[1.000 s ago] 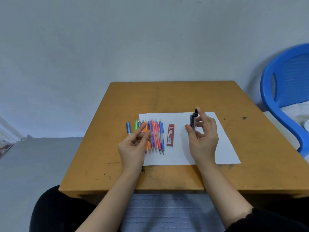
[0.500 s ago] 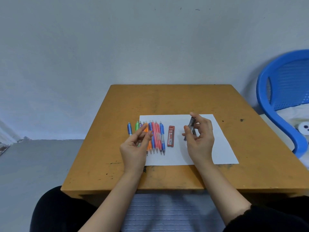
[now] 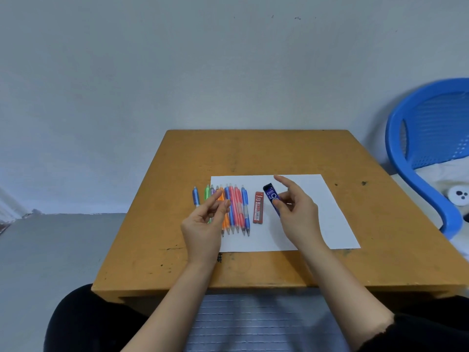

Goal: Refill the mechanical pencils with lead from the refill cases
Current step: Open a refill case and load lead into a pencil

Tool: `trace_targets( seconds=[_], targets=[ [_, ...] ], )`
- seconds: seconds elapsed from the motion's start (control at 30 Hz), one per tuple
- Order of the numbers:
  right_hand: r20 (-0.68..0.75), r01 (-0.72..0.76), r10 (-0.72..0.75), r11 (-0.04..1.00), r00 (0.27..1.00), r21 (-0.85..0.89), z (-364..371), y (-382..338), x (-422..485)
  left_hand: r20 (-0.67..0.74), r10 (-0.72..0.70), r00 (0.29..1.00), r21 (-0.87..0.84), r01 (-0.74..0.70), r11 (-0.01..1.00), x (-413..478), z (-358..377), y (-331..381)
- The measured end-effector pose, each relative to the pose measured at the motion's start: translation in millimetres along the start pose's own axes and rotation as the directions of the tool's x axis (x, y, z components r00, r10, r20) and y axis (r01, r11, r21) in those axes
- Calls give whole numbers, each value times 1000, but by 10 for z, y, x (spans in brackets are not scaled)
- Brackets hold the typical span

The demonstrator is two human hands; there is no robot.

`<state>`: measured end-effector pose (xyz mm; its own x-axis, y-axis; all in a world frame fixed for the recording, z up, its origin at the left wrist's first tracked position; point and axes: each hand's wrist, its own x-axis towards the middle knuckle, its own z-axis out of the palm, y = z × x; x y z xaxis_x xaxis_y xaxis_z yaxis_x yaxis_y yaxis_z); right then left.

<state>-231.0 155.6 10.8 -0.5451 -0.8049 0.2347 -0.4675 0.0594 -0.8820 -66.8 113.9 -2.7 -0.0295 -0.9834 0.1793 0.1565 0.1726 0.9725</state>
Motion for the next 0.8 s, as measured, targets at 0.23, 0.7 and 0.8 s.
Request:
trace_targets(
  seconds=[0.23, 0.7, 0.8],
  targets=[
    [-6, -97, 97, 981, 995, -170, 29, -6, -13, 2, 13, 1000, 8, -13, 1000, 13, -15, -33],
    [173, 20, 77, 866, 982, -499, -77, -39, 39, 3, 33, 999, 28, -33, 999, 13, -13, -21],
    [263, 95, 49, 856, 964, -508, -182, -19, -12, 2, 41, 999, 34, -41, 999, 9, -9, -19]
  ],
)
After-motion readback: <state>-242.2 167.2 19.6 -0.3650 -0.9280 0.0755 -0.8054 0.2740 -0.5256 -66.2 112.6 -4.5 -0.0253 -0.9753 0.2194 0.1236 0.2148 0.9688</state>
